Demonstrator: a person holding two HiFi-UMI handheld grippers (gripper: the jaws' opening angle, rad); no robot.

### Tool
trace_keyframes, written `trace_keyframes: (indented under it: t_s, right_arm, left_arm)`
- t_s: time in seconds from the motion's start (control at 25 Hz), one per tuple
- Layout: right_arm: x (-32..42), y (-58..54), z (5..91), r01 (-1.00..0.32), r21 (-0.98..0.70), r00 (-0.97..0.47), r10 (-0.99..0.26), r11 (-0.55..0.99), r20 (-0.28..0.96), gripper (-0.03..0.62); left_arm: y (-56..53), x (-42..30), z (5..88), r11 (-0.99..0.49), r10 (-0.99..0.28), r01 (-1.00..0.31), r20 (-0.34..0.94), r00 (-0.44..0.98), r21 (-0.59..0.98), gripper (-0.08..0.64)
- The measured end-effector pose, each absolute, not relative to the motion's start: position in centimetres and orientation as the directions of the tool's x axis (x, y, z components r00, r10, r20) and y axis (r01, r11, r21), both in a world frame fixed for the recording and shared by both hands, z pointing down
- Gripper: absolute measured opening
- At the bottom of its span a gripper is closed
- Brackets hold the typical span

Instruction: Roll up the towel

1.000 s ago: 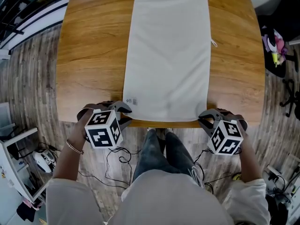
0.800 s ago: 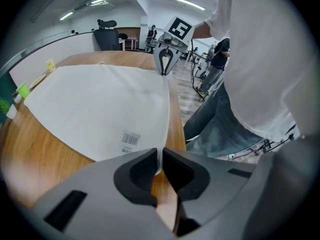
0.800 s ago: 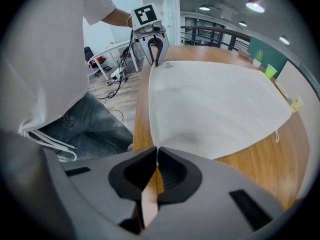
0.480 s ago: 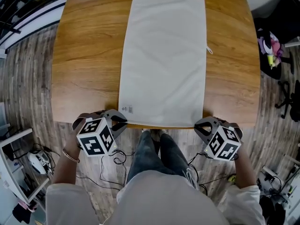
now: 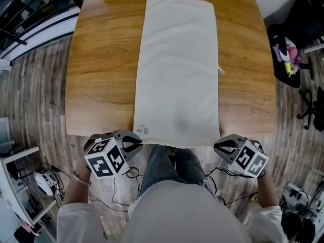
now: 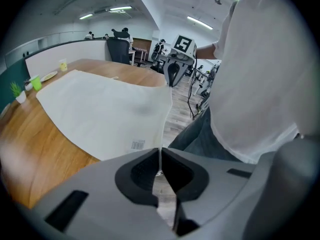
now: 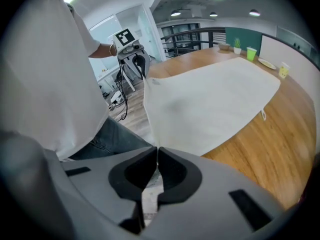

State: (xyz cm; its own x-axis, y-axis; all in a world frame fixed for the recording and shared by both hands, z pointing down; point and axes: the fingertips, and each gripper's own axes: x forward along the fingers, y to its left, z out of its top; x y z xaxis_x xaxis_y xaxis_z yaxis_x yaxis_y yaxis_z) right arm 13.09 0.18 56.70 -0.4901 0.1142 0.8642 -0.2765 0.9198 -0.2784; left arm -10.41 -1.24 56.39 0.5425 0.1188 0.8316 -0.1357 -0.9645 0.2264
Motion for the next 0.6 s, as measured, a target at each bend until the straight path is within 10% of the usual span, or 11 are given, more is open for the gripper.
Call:
trace_keyframes:
  t_s: [0.6]
  right_arm:
    - [13.1,-12.1,53.7,-0.448,-0.127,-0.503,-0.132,0.885,0.854,0.009]
  left_arm:
    - [-14.0,-10.7,54.4,-0.95,-0.116,-0.303,0.811,0.573,0.078,0.02]
